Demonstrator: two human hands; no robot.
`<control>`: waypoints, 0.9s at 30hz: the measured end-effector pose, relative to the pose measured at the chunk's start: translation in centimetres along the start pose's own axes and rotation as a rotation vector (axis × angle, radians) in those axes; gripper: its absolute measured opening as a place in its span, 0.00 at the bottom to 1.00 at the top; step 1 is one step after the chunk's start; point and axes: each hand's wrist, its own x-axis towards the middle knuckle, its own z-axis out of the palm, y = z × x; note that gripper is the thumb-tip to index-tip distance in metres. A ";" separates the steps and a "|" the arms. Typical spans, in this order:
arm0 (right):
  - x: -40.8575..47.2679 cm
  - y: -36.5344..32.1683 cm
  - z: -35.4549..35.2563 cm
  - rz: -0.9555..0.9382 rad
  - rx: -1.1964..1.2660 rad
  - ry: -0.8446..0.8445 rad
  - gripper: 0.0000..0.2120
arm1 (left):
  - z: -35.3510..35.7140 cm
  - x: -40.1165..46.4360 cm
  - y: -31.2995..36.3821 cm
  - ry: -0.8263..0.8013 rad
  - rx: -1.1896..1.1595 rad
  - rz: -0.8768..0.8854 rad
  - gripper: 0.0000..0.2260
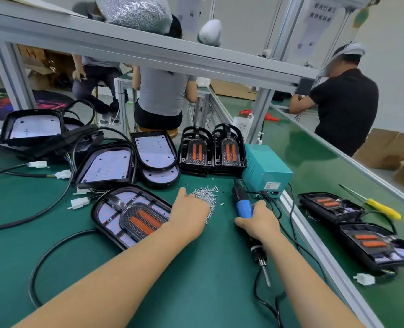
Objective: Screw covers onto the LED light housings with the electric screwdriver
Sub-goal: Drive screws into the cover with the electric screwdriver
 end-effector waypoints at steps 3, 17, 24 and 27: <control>0.2 0.3 0.0 -0.047 0.075 -0.010 0.20 | 0.2 0.1 0.5 0.012 0.070 0.040 0.11; -1.9 -1.8 -4.5 -0.048 1.149 -0.040 0.13 | 0.5 0.5 1.4 -0.057 0.067 0.101 0.14; -3.8 -3.3 -5.6 -0.188 1.370 0.003 0.15 | 0.2 1.0 1.0 -0.065 0.049 0.100 0.14; -4.5 -3.8 -5.6 -0.248 1.405 0.048 0.15 | -0.1 1.2 0.9 -0.090 0.016 0.128 0.10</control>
